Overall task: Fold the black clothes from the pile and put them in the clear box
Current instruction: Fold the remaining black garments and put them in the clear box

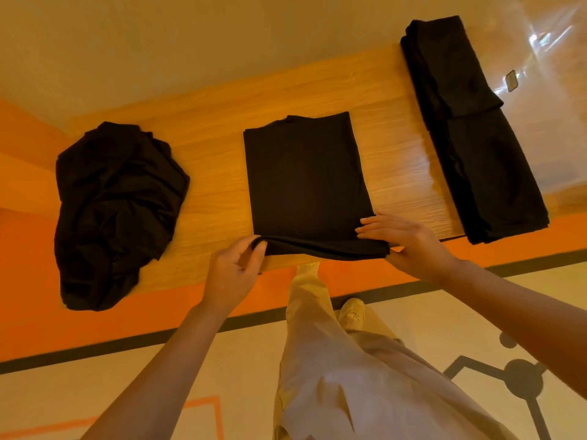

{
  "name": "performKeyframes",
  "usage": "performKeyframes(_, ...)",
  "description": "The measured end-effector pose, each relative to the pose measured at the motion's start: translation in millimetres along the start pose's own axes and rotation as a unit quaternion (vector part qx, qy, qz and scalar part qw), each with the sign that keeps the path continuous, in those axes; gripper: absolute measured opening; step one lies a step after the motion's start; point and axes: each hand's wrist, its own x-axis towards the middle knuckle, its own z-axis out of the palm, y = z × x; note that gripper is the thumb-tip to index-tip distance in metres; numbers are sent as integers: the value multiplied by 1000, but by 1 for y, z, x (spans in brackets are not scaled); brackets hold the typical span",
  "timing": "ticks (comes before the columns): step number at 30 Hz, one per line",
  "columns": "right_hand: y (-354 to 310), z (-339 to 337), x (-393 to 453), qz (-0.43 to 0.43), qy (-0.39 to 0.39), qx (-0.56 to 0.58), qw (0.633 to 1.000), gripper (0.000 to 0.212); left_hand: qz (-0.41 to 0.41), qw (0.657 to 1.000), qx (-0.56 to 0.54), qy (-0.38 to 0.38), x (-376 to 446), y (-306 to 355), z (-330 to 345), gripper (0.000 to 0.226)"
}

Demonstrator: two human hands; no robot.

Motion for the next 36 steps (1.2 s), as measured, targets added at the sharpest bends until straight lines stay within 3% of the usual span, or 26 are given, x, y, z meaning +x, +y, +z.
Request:
performKeyframes(6, -25, -23, 14, 158, 60, 240, 956, 23, -79, 991, -98, 37, 10, 25, -5, 16)
performKeyframes(9, -30, -29, 33, 212, 143, 316, 914, 10, -107, 986, -123, 45, 28, 32, -6, 11)
performKeyframes(14, -14, -30, 72, 357, 170, 321, 861, 12, -122, 989, -75, 43, 67, 26, 2, 12)
performKeyframes(19, 4, -21, 91, 434, 154, 200, 865, 19, -156, 985, 4, 75, 84, 12, 14, 11)
performKeyframes(30, 5, -18, 96, 386, 154, 36, 909, 33, -189, 975, 23, 116, 82, 10, 21, 18)
performKeyframes(32, 4, -19, 93, 324, 183, -25, 928, 36, -169, 973, 55, 149, 82, 12, 21, 27)
performKeyframes(34, 0, -18, 89, 209, 195, -115, 951, 36, -116, 970, 124, 171, 78, 17, 24, 36)
performKeyframes(36, -6, -11, 88, 115, 154, -170, 967, 39, -36, 972, 199, 118, 72, 29, 36, 42)
